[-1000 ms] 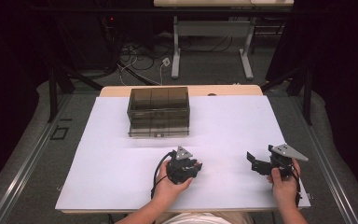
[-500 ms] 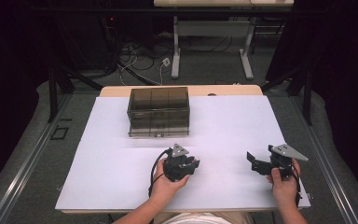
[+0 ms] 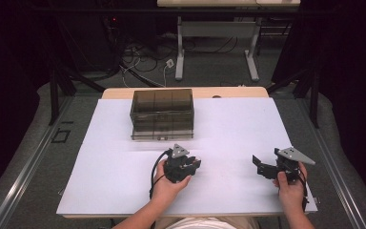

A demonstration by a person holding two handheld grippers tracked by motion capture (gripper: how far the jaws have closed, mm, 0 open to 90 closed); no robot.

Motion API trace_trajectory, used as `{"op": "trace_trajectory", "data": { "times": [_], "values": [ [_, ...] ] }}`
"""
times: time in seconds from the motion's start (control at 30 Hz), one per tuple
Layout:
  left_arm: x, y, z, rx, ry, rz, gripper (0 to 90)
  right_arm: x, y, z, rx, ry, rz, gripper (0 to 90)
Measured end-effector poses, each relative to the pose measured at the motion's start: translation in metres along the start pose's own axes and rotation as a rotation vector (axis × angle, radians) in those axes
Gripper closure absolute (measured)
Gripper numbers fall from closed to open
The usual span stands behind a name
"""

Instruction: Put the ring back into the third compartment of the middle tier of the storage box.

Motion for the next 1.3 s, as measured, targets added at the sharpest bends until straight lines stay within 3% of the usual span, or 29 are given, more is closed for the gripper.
{"op": "trace_trajectory", "data": {
  "times": [0.77, 0.87, 1.1, 1.2, 1.23, 1.3],
  "values": [
    [-0.013, -0.028, 0.009, -0.051, 0.045, 0.050, 69.4, 0.000, -0.001, -0.001, 0.006, 0.005, -0.012, 6.2],
    [-0.015, -0.033, 0.010, -0.066, 0.056, 0.039, 69.4, 0.000, -0.001, -0.001, -0.001, 0.005, -0.005, 6.2],
    [-0.022, -0.036, 0.012, -0.071, 0.074, 0.053, 69.4, -0.001, -0.001, -0.002, -0.007, 0.003, 0.002, 6.3],
    [-0.025, -0.038, 0.013, -0.075, 0.083, 0.036, 69.4, -0.001, -0.001, -0.002, -0.002, 0.007, 0.001, 6.2],
    [-0.026, -0.037, 0.013, -0.076, 0.087, 0.054, 69.4, -0.001, 0.000, -0.001, 0.006, 0.012, 0.000, 6.2],
    [-0.027, -0.037, 0.014, -0.070, 0.082, 0.049, 69.4, 0.001, -0.002, 0.000, 0.000, -0.007, -0.004, 6.2]
  ]
}}
Point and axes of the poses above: each handheld gripper's, and its own axes: z roughly backward along the jaws, x roughly out of its underside, y roughly to its right, the point moved 10 cm from there along -z, roughly forward along the jaws, and after that the axes turned 10 degrees about -x, right-handed, at the moved point
